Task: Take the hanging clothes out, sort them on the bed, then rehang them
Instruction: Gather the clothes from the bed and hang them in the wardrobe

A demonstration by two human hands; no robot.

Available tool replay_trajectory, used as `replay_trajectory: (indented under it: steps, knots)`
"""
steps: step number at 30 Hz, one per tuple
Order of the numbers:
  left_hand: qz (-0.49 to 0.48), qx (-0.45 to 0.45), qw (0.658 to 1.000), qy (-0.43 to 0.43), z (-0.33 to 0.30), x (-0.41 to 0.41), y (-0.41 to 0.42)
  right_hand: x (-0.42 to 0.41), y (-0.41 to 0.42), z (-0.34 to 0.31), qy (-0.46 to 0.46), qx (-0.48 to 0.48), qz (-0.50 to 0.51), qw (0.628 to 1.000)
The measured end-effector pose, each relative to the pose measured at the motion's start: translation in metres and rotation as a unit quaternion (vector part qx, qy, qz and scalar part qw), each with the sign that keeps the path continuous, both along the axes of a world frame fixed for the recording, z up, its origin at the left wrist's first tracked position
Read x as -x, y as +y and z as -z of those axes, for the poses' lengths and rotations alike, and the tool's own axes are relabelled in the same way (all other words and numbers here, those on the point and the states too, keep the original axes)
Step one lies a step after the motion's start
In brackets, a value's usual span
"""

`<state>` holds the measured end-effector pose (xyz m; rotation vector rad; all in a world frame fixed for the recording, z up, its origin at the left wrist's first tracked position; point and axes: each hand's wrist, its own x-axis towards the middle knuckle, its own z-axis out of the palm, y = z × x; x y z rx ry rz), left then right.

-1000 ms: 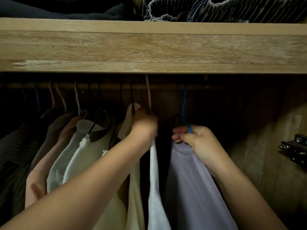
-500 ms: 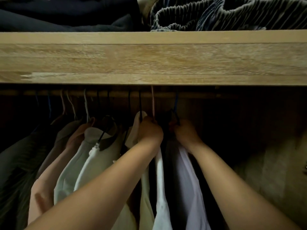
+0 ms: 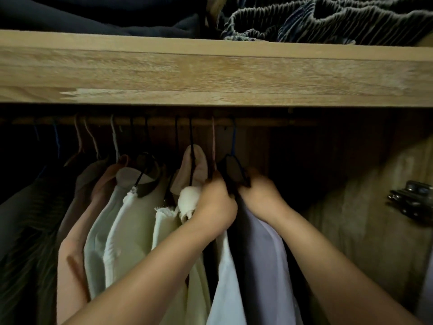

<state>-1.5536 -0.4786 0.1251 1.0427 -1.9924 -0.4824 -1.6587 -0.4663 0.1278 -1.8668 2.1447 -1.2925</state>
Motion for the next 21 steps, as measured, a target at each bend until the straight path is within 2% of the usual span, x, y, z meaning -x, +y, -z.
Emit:
replay_trajectory:
  steps: [3,9,13,17,21]
  knots:
    - [0.02,-0.014,1.0,-0.001,0.007,-0.017,0.017,-0.009,0.028,0.005,0.013,-0.026,0.032,0.999]
    - [0.077,0.037,0.995,-0.059,0.024,-0.053,0.062,-0.033,0.091,0.025,0.064,-0.107,0.061,0.99]
    - [0.1,0.029,0.993,-0.063,0.039,-0.071,0.082,-0.049,0.125,0.042,0.052,-0.171,0.071,0.981]
    - [0.1,-0.001,0.992,-0.073,0.051,-0.085,0.101,-0.059,0.149,0.051,0.079,-0.231,0.074,0.967]
    - [0.061,-0.008,0.993,-0.104,0.062,-0.1,0.122,-0.066,0.174,0.057,0.112,-0.273,0.068,0.953]
